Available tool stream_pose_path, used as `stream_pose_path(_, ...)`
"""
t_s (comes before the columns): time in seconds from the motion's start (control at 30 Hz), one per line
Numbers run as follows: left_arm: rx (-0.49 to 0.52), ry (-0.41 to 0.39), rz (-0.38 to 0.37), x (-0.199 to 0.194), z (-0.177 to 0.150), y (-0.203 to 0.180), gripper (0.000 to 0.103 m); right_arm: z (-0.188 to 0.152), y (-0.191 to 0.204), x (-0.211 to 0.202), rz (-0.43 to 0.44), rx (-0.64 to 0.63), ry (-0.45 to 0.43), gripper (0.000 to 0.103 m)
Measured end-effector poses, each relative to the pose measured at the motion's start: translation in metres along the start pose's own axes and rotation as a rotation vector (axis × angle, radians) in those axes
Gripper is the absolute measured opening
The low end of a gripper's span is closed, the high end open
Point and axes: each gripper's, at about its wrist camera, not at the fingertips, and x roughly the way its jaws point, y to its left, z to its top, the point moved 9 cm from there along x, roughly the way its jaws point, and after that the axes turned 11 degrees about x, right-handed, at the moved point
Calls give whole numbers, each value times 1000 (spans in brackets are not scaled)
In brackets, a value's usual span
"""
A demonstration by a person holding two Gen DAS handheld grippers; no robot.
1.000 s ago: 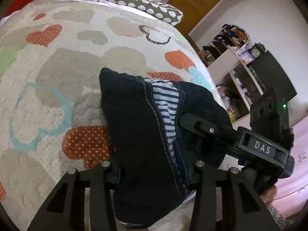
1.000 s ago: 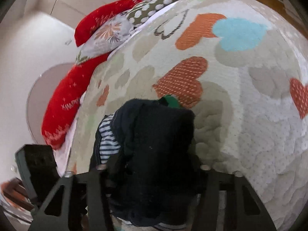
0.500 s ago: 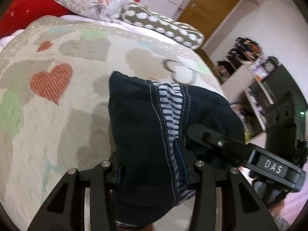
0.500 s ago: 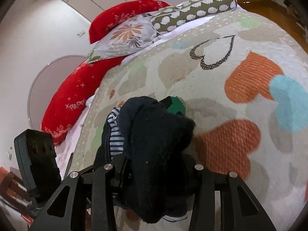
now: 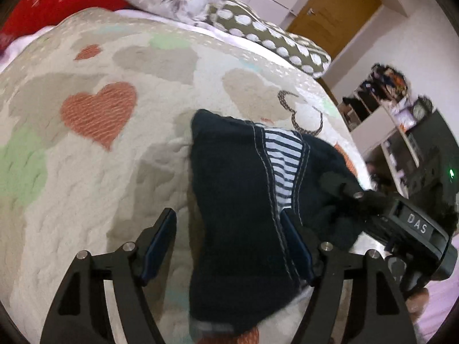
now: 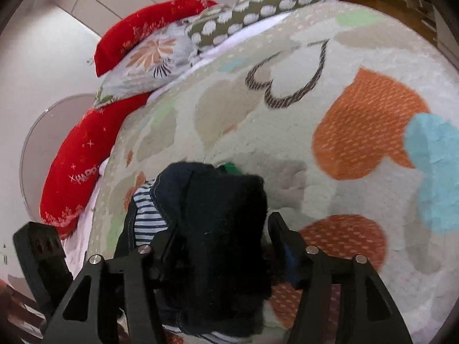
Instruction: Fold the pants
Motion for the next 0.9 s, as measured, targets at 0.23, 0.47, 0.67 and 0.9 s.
stream_pose_path(0.23,-55,-39,97,-35,-22,18,74,12,47,-65,-23,-171,-224,64)
stream_pose_path(0.47,-29,-7,115,-28,-43,14,77,-8,40,-15,-133,-217,-144,64)
stream_pose_path(0.67,11,-65,161,-62,-47,3,77,-7,13,-13,-141,-117,-98,64)
stream_pose_path(0.9,107,-202,366,-126,-68,-24,84,-40,25,-100,-141,-190,-252,71)
